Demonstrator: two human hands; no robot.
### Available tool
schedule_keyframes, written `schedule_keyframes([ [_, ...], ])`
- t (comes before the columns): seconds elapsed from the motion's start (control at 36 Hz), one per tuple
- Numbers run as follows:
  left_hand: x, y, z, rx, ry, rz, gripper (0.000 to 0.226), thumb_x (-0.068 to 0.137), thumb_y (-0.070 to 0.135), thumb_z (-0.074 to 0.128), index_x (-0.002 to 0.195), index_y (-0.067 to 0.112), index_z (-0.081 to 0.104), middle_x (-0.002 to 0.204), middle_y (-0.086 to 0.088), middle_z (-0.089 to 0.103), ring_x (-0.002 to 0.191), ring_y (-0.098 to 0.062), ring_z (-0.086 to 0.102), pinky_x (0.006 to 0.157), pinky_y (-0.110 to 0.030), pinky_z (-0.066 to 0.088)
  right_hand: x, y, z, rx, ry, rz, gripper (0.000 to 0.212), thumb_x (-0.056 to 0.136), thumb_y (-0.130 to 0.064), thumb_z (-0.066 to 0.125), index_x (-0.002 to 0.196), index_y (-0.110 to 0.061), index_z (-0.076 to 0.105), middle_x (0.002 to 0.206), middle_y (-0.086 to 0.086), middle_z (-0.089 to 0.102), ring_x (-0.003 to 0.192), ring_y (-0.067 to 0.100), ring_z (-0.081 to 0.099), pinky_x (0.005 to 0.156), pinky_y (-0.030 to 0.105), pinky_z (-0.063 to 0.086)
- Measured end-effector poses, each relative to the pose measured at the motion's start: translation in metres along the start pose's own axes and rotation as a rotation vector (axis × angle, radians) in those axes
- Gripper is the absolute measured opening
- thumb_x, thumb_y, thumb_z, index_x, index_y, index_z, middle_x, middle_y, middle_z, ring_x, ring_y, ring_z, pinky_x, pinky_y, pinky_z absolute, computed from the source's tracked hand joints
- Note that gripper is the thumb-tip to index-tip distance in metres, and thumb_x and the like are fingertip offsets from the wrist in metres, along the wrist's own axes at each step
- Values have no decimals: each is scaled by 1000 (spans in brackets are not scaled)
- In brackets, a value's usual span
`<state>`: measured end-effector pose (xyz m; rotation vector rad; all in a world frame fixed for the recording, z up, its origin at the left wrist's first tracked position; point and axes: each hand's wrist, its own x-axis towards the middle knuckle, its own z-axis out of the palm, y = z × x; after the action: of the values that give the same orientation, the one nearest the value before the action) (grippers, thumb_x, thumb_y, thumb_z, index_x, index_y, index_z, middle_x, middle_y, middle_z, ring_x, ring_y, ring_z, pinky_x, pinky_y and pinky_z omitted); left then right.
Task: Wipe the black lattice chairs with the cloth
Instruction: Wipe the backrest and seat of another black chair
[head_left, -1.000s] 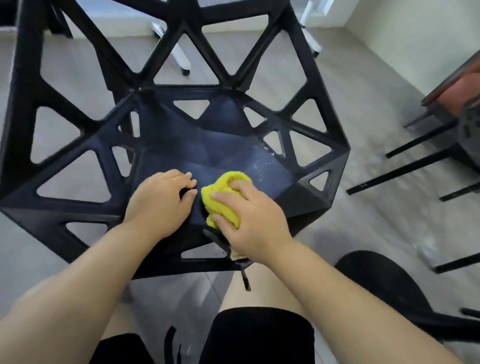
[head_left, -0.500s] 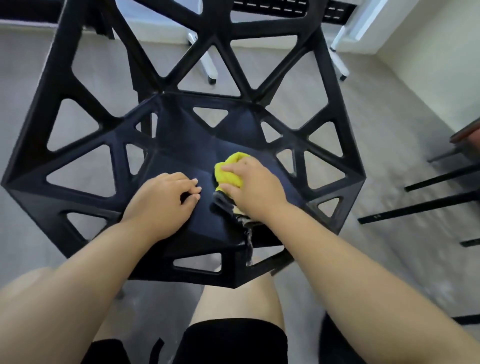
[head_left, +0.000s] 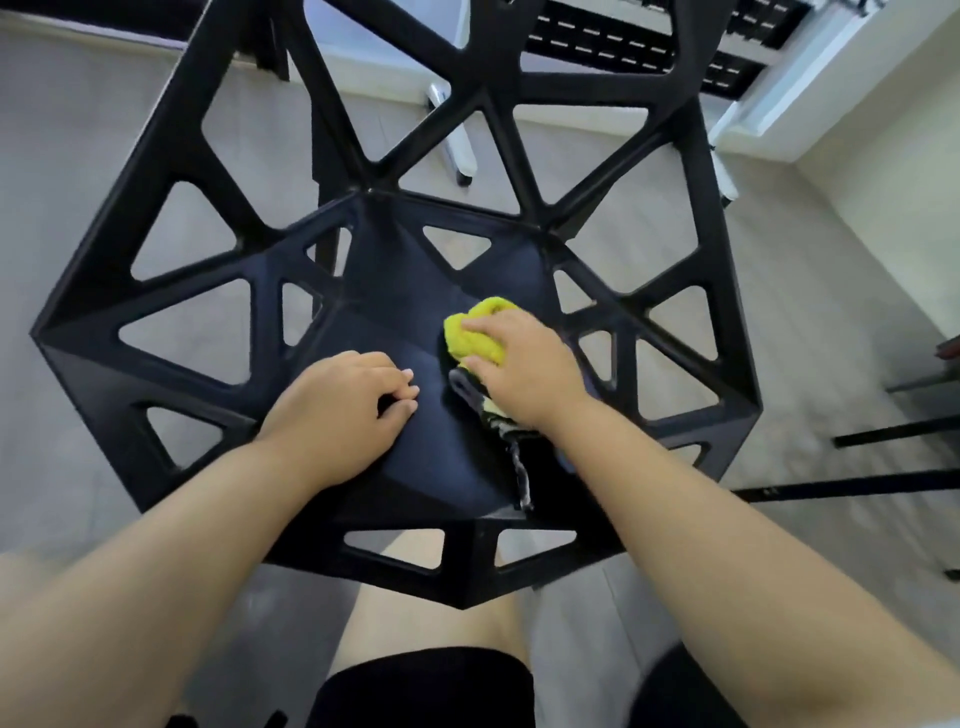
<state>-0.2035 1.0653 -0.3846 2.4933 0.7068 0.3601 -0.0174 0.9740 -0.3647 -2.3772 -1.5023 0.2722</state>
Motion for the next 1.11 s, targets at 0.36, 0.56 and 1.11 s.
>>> schedule_keyframes([
  [0.36, 11, 2, 4, 14, 65, -43, 15, 85, 30, 63, 83, 18, 72, 89, 11, 65, 91, -16, 56, 83, -29, 44, 56, 77, -25, -468, 187, 237, 37, 85, -32, 54, 119, -16, 53, 129, 14, 44, 106, 38, 49, 77, 40, 43],
  [0.56, 23, 5, -1, 74, 21, -74, 16, 85, 36, 60, 78, 23, 66, 84, 10, 59, 94, -15, 53, 80, -31, 43, 39, 14, 9, -76, 7, -177, 42, 90, -33, 58, 132, -30, 52, 132, -3, 49, 119, 18, 48, 92, 35, 43],
  [1.11, 83, -5, 35, 337, 116, -88, 54, 78, 50, 36, 104, 15, 68, 112, -9, 60, 94, -35, 54, 75, -45, 50, 138, 22, 26, -200, 173, -83, 41, 91, -29, 52, 132, -25, 48, 133, 10, 41, 106, 35, 53, 82, 36, 43],
])
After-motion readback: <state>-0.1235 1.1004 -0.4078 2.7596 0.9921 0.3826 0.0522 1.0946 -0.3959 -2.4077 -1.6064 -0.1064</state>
